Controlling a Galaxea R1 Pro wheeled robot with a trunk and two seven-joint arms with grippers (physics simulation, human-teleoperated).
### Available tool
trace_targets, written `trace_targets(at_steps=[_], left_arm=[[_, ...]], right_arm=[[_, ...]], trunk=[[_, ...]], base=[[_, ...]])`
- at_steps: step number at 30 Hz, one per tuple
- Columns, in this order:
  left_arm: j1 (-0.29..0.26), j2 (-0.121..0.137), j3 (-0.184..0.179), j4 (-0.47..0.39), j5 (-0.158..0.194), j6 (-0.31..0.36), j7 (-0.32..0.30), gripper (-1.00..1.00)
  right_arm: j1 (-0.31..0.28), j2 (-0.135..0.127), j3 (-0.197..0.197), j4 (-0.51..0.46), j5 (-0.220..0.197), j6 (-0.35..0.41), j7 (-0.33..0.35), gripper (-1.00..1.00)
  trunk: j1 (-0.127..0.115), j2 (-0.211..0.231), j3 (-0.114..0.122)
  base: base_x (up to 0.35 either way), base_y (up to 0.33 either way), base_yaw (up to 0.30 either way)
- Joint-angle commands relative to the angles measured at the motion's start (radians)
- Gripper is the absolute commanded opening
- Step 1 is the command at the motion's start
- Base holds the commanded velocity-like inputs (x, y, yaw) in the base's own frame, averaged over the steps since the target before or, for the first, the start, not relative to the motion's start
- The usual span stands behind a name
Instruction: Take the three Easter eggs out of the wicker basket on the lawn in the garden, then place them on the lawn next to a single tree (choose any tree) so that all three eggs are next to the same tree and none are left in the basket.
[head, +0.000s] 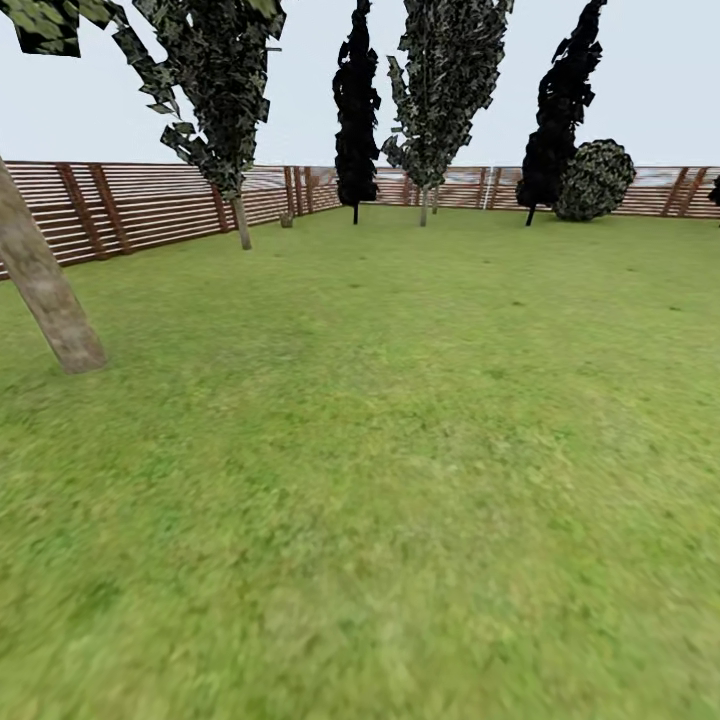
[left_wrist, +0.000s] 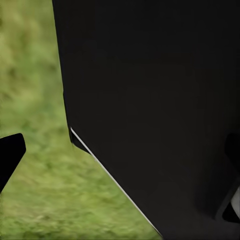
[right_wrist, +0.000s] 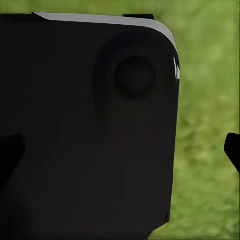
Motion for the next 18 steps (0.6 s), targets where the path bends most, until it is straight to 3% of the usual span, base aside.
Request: trace_targets(at_steps=[1,18], left_arm=[[0.001,0.000,0.001,-0.002,0.001,0.000,-0.001,1.00],[0.001,-0.001,0.000,-0.002,0.001,0.000,-0.001,1.00]], right_arm=[[-0.001,0.000,0.000,0.001,0.000,-0.004,0.000,1.00],[-0.001,-0.004,0.004,0.003,0.009,-0.011,0.001,1.00]], trunk=[[0.000,0.000,-0.002],[0.000,0.000,-0.011]], base=[[0.137,0.000,0.000],[0.137,0.000,0.000]])
